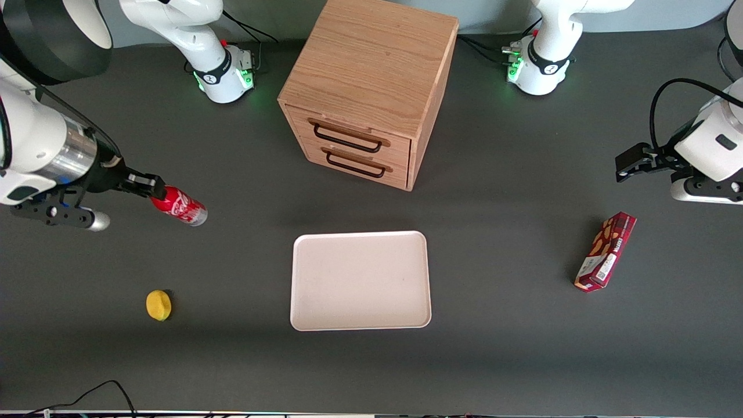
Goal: Place coke bottle on tray
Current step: 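Carry the bottle over the white tray's corner and lower it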
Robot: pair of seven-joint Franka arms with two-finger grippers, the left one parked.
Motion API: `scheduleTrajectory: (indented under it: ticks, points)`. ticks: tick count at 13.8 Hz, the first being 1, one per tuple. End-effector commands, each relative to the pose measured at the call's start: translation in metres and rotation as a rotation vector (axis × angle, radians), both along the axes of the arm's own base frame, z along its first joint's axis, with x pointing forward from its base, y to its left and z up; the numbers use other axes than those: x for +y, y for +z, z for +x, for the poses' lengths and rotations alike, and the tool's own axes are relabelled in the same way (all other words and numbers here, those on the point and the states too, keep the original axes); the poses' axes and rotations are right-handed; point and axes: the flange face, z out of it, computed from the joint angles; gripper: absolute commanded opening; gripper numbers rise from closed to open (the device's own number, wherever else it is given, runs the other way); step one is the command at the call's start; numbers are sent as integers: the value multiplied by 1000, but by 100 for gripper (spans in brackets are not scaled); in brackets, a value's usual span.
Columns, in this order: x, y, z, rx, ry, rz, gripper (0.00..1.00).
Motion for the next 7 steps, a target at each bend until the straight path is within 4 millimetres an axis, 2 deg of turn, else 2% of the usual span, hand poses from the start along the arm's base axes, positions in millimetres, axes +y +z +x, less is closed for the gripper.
scheduleTrajectory:
  ticks: [1, 3, 5, 6, 7]
  points:
    - [41, -41, 52, 25, -141, 51, 0]
    - [68, -78, 77, -18, -256, 91, 0]
    - [105, -135, 97, -75, -343, 69, 0]
    - [125, -165, 102, -94, -361, 53, 0]
    - [136, -190, 105, -106, -370, 40, 0]
